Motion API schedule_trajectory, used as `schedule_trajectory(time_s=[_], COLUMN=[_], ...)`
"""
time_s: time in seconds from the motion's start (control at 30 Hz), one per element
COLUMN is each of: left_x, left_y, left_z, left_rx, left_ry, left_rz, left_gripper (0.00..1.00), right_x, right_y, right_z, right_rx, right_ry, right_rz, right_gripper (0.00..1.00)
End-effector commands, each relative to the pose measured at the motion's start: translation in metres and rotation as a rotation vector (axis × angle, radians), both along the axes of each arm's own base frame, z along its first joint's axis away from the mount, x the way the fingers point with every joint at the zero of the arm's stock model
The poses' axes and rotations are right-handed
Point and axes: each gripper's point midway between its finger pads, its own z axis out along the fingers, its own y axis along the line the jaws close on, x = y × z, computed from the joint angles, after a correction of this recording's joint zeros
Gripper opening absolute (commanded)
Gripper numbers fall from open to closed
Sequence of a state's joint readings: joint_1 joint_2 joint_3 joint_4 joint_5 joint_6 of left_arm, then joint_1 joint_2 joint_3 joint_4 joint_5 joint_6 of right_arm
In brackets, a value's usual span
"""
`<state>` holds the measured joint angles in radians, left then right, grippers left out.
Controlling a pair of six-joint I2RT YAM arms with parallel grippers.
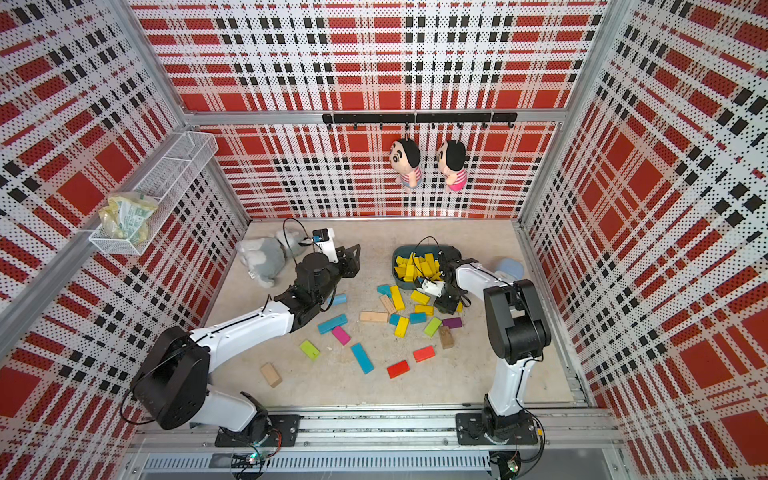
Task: Pick out the yellow building blocks
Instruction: Pick up the building block from the center of the board.
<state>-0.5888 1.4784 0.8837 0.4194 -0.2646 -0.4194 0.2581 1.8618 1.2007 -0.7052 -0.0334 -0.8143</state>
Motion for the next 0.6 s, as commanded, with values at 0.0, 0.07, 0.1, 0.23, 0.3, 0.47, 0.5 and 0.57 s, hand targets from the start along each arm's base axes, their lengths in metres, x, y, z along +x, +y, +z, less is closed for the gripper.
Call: schedule_trajectory(time_s=[0.0,0.07,0.1,0.23,0.3,0.47,0.5,0.57], left_x=[0.005,0.006,0.007,0.011,0.013,0.019,0.020,0.022], left_y=[0.000,0.002,0.002,0.012,0.017,0.027,0.028,0.030], left_z=[0.012,0.013,0.013,0.015,0.017,0.024,0.027,0.031], left_rx=[-0.008,-0.007,-0.002,0.011,0.012,0.014,0.031,0.050], left_ry=[-0.028,-0.028,-0.031,-0.035,-0.038,-0.042,-0.050,-0.057], left_rz=[-0.008,-0.009,-0.012,0.006,0.014,0.024,0.023,0.028], left_gripper=[0.57,0.57,0.57,0.57,0.57,0.55,0.55,0.55], right_x=[0.007,0.006,0.005,0.000,-0.001,0.002,0.003,0.005], right_y=[0.004,0.004,0.004,0.003,0.002,0.006,0.007,0.008], right_z=[-0.001,-0.005,-0.007,-0.015,-0.016,-0.009,-0.006,0.002], right_rx=[-0.001,-0.003,-0.003,-0.012,-0.013,0.006,0.008,0.016], right_ry=[-0.004,0.007,0.012,0.029,0.030,0.013,0.003,-0.021], right_rz=[0.010,0.006,0.001,0.003,0.007,0.013,0.017,0.022], right_gripper=[0.51,0.49,0.48,0.44,0.42,0.27,0.25,0.20])
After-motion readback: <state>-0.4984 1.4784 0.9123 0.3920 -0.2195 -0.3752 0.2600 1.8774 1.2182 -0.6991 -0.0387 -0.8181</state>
